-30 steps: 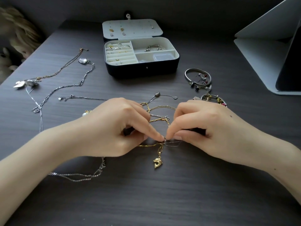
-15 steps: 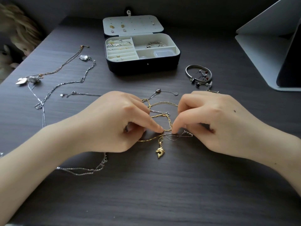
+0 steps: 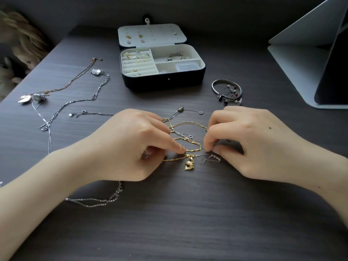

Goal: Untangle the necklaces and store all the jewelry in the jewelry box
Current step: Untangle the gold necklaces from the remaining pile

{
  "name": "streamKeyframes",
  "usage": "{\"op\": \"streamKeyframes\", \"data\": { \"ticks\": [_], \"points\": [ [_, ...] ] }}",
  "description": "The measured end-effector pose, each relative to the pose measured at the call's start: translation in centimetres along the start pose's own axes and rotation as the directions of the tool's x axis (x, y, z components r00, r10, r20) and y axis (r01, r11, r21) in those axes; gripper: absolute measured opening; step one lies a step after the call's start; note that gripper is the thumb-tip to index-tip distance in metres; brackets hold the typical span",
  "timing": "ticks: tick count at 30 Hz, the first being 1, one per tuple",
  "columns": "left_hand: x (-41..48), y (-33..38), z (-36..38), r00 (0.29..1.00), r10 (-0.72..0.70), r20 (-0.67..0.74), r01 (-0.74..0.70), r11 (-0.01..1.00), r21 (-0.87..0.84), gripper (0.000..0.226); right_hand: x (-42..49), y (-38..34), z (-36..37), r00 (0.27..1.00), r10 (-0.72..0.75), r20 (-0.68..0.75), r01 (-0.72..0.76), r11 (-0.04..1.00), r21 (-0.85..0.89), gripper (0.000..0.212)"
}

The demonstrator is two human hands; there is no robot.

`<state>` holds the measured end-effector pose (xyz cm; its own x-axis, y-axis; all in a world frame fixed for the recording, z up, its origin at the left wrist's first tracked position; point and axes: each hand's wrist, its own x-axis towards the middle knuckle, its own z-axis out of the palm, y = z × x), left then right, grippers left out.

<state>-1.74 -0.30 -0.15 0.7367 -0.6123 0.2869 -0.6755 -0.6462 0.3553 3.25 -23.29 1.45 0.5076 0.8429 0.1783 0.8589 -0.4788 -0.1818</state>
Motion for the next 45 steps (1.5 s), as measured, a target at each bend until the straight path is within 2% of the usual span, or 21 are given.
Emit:
{"op": "streamKeyframes", "data": {
  "ticks": [2, 5, 12, 19, 24, 34, 42, 45],
  "points": [
    [0.0, 0.1, 0.0, 1.000, -0.006, 0.001, 0.006, 1.000, 0.002, 0.036, 0.0, 0.1, 0.0, 1.000, -0.007, 0.016, 0.007, 1.000, -0.003, 0.010],
    [0.1, 0.5, 0.0, 1.000, 0.004, -0.009, -0.004, 1.000, -0.017, 0.033, 0.1, 0.3, -0.1, 0.999, -0.012, 0.037, 0.013, 1.000, -0.001, 0.018],
    [0.0, 1.1, 0.7, 0.997, 0.067, 0.045, -0.061, 0.991, -0.116, 0.024, 0.1, 0.1, 0.5, 0.997, -0.042, 0.063, 0.046, 0.997, -0.065, 0.020],
    [0.0, 1.2, 0.6, 0.992, 0.081, 0.098, -0.066, 0.986, -0.150, 0.025, -0.1, 0.5, -0.3, 0.995, -0.053, 0.087, 0.053, 0.999, 0.003, 0.018],
    [0.0, 1.5, 0.9, 0.989, 0.089, 0.115, -0.071, 0.986, -0.152, 0.027, -0.5, 0.6, -1.1, 0.986, -0.072, 0.148, 0.076, 0.997, -0.022, 0.011],
    [-0.1, 2.1, 1.6, 0.985, 0.129, 0.115, -0.117, 0.987, -0.106, 0.031, -1.1, 0.8, -1.3, 0.970, -0.070, 0.234, 0.090, 0.993, -0.076, 0.012],
    [-0.1, 2.3, 1.7, 0.984, 0.139, 0.114, -0.129, 0.988, -0.089, 0.033, -0.5, -0.6, -1.5, 0.992, -0.029, 0.119, 0.031, 0.999, -0.016, 0.017],
    [-0.1, 2.3, 1.7, 0.985, 0.136, 0.109, -0.128, 0.988, -0.086, 0.033, -0.3, -0.7, -0.9, 0.988, -0.021, 0.152, 0.024, 1.000, -0.015, 0.022]
  ]
}}
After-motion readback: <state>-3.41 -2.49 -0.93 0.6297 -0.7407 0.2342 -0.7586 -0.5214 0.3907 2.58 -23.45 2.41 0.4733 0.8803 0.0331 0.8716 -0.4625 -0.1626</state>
